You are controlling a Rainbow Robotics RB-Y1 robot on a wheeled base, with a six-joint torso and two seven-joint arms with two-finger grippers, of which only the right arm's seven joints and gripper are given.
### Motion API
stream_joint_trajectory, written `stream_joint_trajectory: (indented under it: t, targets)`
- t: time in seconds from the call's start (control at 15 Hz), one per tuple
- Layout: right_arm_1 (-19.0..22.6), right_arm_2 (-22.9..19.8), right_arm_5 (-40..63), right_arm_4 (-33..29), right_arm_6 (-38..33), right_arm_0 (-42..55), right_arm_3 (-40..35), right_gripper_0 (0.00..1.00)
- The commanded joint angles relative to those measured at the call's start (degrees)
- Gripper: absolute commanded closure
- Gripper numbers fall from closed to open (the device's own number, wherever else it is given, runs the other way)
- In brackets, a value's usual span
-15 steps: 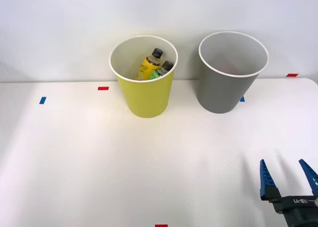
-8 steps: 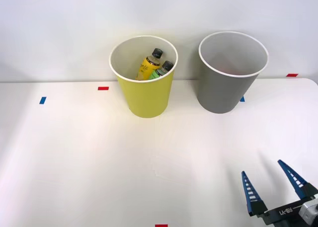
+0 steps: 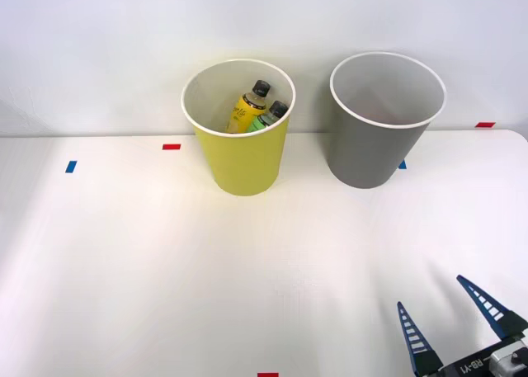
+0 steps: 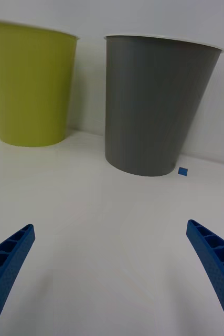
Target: Put cans in the gray bin, plastic bottles in the light green bin
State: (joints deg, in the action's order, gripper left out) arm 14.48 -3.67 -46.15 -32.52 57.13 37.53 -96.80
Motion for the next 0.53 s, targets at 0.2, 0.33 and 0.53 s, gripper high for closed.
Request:
stream_joint_trajectory:
  t: [0.2, 0.33, 0.53]
  targets:
    - [0.0, -1.9, 0.0, 0.3, 0.0, 2.4, 0.0, 0.00]
    - [0.0, -2.0, 0.0, 0.3, 0.1, 2.5, -0.1, 0.00]
    - [0.0, -2.0, 0.0, 0.3, 0.1, 2.5, -0.1, 0.00]
